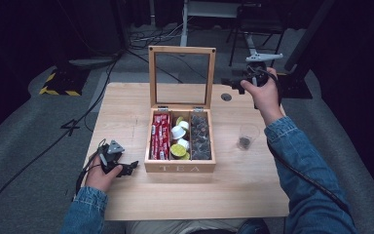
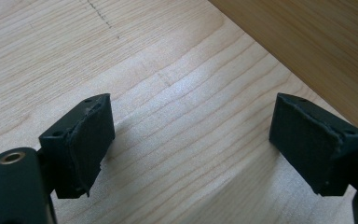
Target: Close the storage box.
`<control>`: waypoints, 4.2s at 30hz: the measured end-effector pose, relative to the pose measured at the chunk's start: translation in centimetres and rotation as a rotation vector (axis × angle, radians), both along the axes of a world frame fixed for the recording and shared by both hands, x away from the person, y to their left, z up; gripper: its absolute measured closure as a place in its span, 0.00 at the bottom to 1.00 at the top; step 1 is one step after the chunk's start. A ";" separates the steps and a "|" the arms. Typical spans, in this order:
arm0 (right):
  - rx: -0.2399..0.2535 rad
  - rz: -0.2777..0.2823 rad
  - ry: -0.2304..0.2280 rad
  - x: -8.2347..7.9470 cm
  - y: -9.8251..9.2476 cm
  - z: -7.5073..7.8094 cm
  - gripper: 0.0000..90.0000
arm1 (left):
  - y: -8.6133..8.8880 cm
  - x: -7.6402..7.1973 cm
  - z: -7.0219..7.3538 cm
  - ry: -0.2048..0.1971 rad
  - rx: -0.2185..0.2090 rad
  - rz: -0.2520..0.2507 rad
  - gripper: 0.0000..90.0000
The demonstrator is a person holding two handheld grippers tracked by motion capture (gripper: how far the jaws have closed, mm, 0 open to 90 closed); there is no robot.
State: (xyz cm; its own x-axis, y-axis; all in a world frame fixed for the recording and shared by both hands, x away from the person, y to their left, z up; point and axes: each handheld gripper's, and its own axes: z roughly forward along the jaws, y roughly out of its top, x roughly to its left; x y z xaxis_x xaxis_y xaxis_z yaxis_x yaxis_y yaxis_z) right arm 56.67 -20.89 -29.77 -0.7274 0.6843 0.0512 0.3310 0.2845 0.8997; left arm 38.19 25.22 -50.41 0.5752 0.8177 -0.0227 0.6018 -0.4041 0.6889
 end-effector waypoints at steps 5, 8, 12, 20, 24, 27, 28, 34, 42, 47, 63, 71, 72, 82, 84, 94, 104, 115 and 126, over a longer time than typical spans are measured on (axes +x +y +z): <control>-0.004 -0.009 -0.007 1.4 1.1 0.3 0.35 | 0.0 0.0 0.0 0.000 0.000 0.000 0.16; -0.026 0.000 -0.006 2.4 1.7 0.4 0.36 | 0.0 0.0 0.0 0.000 -0.001 0.001 0.16; -0.082 -0.020 -0.007 3.7 2.4 0.6 0.37 | 0.0 0.0 0.0 0.002 -0.001 -0.002 0.16; -0.061 -0.062 0.006 6.0 3.3 1.2 0.40 | 0.0 0.1 0.0 0.001 -0.001 -0.010 0.15; -0.039 -0.066 0.023 7.2 3.8 0.5 0.48 | 0.0 0.2 0.0 0.002 -0.001 -0.010 0.15; -0.037 -0.063 0.028 7.9 4.2 0.2 0.51 | 0.0 0.2 0.0 0.005 -0.001 -0.013 0.15; -0.035 -0.059 0.032 8.1 4.3 0.2 0.52 | 0.0 0.2 0.0 0.006 -0.002 -0.014 0.15; -0.060 -0.048 0.037 8.8 5.2 0.3 0.53 | 0.0 0.2 0.0 0.004 -0.003 -0.018 0.15; -0.100 -0.046 0.023 8.7 6.2 0.9 0.57 | 0.0 0.2 0.0 0.006 -0.004 -0.017 0.15; -0.113 -0.040 0.021 8.4 6.0 1.4 0.62 | 0.0 0.3 0.0 0.005 0.004 -0.022 0.15; -0.109 0.020 0.002 5.8 5.0 2.6 0.69 | 0.0 0.3 0.0 0.005 0.004 -0.022 0.14; -0.124 0.060 -0.011 3.9 4.6 3.2 0.71 | 0.0 0.3 0.0 0.005 0.001 -0.020 0.14; -0.125 0.066 -0.013 3.7 4.6 3.2 0.71 | 0.0 0.3 0.0 0.006 0.001 -0.020 0.14; -0.101 0.123 -0.019 1.1 3.8 3.4 0.73 | -0.1 0.3 0.0 0.008 -0.001 -0.017 0.14; -0.106 0.126 -0.006 0.6 3.7 3.6 0.72 | -0.1 0.3 0.0 0.007 0.000 -0.018 0.14; -0.091 0.134 0.012 -2.2 3.5 3.4 0.68 | 0.0 0.3 0.0 0.005 0.004 -0.019 0.15; -0.096 0.182 0.003 -5.0 3.2 2.3 0.65 | -0.1 0.3 0.0 0.008 0.003 -0.015 0.14; -0.135 0.208 -0.021 -8.7 3.1 0.5 0.60 | -0.2 0.3 0.0 0.004 0.000 -0.008 0.15; -0.153 0.205 -0.014 -11.2 2.9 -1.6 0.57 | -0.2 0.3 0.0 0.004 0.002 -0.003 0.15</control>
